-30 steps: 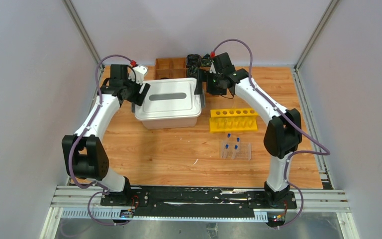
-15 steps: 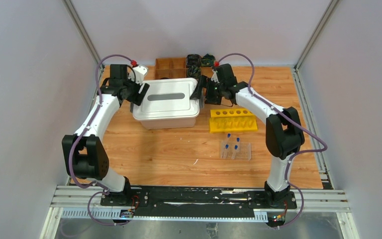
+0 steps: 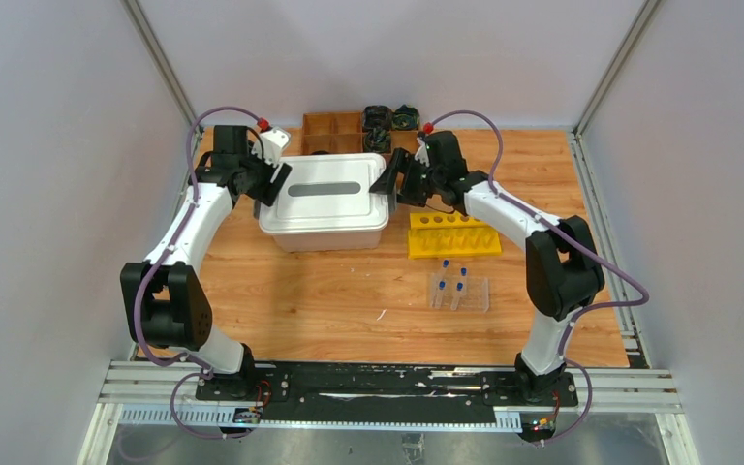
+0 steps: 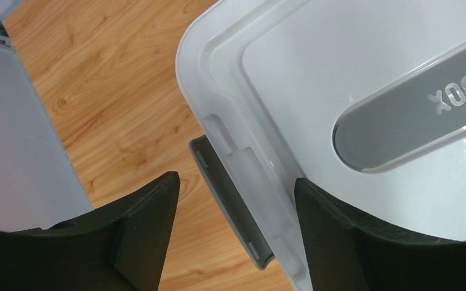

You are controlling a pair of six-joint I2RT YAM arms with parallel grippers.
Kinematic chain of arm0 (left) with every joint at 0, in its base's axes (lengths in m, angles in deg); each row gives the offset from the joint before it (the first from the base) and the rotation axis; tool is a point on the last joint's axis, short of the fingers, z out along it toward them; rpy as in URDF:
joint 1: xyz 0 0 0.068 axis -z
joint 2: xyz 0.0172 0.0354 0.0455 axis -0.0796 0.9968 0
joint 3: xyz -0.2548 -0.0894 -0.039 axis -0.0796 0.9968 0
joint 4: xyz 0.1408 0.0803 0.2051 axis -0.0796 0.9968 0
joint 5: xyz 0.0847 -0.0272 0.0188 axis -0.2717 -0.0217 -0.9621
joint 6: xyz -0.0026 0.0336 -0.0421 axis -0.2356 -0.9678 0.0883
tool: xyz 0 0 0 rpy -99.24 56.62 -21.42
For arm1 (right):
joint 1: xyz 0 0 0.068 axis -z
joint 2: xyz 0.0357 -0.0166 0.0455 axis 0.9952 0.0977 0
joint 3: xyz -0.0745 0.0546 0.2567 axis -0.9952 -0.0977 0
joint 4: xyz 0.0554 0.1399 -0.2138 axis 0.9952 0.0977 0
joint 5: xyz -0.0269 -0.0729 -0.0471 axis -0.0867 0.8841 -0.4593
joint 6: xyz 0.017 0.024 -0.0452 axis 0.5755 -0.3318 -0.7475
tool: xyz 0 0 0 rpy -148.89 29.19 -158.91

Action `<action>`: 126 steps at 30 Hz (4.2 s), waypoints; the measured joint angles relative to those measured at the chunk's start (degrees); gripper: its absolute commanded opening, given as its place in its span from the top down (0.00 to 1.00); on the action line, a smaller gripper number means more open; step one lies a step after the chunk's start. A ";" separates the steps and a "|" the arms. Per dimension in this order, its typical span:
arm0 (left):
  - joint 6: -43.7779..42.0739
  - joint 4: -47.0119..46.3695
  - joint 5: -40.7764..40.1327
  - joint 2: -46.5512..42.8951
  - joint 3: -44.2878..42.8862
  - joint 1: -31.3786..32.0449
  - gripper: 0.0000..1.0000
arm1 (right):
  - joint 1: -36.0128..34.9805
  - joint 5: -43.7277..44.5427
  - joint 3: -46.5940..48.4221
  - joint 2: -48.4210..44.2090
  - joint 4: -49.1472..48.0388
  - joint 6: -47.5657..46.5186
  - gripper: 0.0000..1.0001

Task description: Organize the chemistry lab equipment

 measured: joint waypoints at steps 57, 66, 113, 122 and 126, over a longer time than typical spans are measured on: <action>16.20 17.31 35.10 7.93 -3.67 -14.82 0.37 | -10.84 32.81 11.43 0.72 19.74 -13.97 0.72; 17.90 16.76 36.85 8.50 -3.67 -15.47 0.59 | -11.08 32.13 12.02 0.70 21.16 -14.75 0.76; 18.82 9.03 20.33 0.42 0.15 -5.90 0.51 | -11.41 33.86 14.34 0.72 26.25 -16.74 0.48; 20.72 14.53 22.34 -0.46 -11.23 -3.85 0.00 | -11.32 35.12 22.03 -1.55 29.92 -21.99 0.04; 19.67 16.09 21.00 -3.06 -16.92 -3.89 0.00 | -9.42 35.21 22.60 -8.20 30.77 -23.45 0.02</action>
